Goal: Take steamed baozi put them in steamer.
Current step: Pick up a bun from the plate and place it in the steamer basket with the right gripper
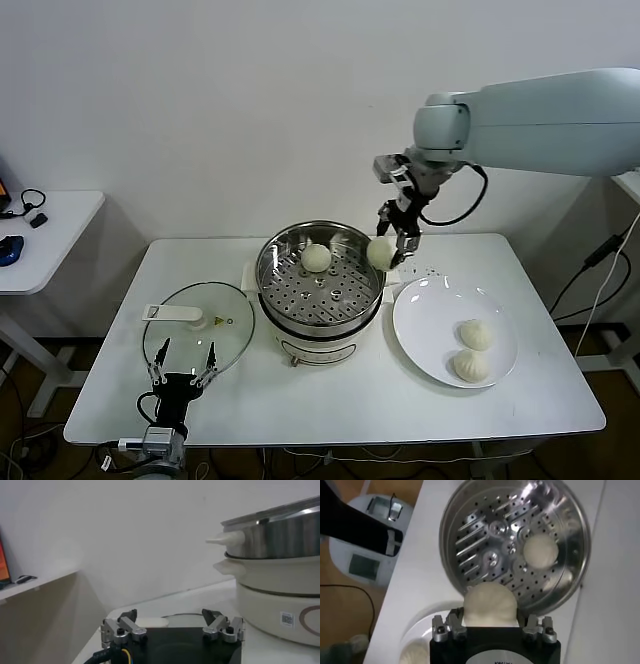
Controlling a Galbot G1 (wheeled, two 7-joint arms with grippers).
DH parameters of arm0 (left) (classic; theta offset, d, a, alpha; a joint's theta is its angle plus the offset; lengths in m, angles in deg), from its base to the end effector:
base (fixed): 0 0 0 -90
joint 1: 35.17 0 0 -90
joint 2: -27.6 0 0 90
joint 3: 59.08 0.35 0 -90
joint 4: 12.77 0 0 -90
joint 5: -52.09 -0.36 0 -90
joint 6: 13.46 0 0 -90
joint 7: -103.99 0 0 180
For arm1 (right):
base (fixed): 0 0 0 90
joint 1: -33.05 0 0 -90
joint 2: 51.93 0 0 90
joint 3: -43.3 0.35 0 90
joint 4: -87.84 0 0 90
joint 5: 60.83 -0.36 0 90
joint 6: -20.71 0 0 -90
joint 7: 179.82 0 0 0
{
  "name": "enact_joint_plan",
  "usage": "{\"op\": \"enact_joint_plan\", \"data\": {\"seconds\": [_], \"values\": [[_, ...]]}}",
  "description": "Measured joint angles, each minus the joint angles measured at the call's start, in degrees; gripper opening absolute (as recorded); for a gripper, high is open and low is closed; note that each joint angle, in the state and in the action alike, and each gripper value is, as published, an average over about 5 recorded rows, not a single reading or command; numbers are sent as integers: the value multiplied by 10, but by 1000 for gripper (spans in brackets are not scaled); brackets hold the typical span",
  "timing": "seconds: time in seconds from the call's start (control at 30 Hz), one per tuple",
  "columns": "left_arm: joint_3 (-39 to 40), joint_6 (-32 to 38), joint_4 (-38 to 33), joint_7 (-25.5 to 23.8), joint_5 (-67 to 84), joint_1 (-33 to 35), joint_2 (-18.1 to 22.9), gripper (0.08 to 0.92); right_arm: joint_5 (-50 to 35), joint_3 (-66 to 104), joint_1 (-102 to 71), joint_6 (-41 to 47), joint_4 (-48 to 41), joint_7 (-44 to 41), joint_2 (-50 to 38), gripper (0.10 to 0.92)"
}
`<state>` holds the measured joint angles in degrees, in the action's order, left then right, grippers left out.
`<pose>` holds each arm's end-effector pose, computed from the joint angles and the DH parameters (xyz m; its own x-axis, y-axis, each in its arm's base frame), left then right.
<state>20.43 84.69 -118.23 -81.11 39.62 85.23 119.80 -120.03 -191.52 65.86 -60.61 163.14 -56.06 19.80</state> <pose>0.1646 0.0534 -0.3937 -0.9873 -0.0664 0.1445 -0.0277 0.9666 0.2547 0.5593 0.0521 0.0220 -0.0586 -0.1574 0.9858 -0.9584 -0.2673 -0.0997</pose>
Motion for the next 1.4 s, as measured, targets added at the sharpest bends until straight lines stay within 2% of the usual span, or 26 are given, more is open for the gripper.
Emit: {"op": "enact_joint_plan", "data": {"seconds": [0.57,1.4], "values": [[0,3,-10,2,1,9,0,823,-17,54,-78,35,-53,54,94,711],[-1,5,-13,3,0,9,0,823,7,89,-185,39,-146,86,154,706]]}}
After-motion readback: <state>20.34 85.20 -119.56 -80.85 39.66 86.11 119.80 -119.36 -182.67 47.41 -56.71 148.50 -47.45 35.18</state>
